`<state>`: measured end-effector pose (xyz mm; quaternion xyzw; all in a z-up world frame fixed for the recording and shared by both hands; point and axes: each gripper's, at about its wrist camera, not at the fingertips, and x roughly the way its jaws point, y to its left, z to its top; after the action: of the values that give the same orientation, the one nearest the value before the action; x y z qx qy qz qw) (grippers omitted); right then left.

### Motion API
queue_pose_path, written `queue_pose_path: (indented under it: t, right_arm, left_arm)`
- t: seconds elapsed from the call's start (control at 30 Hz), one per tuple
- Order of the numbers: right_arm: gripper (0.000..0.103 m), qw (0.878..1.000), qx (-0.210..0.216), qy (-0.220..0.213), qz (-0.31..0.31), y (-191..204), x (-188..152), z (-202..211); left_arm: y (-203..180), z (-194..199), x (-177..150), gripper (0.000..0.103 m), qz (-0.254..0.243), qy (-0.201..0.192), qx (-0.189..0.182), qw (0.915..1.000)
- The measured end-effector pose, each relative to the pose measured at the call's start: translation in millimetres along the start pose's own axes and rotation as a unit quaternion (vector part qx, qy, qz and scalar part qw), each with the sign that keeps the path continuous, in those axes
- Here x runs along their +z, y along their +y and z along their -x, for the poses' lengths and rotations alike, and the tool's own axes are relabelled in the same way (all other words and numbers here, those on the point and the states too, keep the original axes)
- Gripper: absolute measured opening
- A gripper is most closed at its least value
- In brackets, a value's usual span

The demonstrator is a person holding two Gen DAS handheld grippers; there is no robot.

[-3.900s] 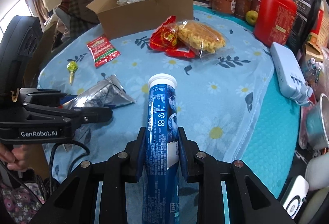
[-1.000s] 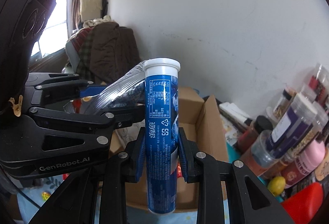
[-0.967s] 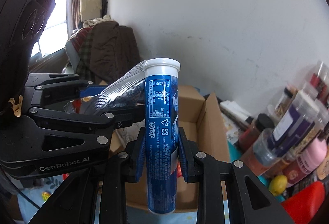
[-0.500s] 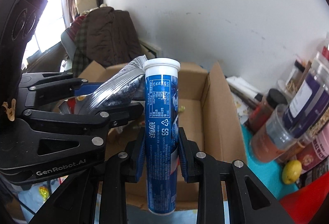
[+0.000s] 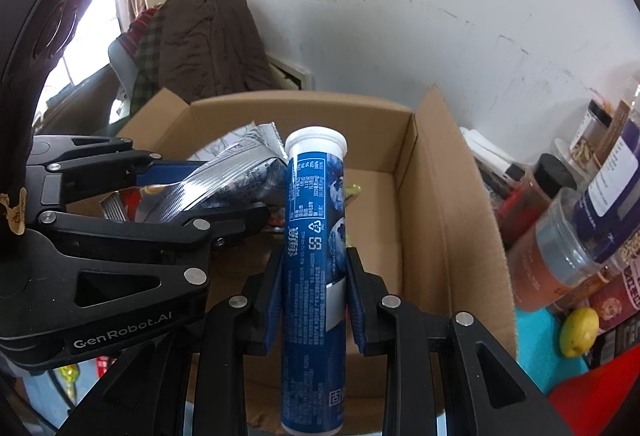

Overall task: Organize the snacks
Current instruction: 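Carry the silver bag and blue tube over the cardboard box, then open both grippers to drop the silver bag and blue tube inside, then withdraw both grippers from the box back over the table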

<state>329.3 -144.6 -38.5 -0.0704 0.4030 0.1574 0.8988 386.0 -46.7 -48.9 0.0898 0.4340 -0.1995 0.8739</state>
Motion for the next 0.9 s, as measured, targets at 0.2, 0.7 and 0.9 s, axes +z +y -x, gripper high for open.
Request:
queue_pose_path:
  t: [0.2,0.7,0.9]
  right_arm:
    - [0.028,1.0,-0.01,0.023,0.005,-2,-5,-8]
    - [0.048,0.997,-0.069,0.025,0.014,2,-11,0]
    - [0.051,0.997,-0.082,0.003,0.003,0,-5,21]
  left_arm:
    - [-1,-11,-5,0.039,0.005,0.023,0.007,0.9997]
    - [-4,-6,-11,0.046,0.01,0.031,0.025,0.9991]
    - [-2,24,-8,0.063,0.021,-0.002,0.046,0.9987]
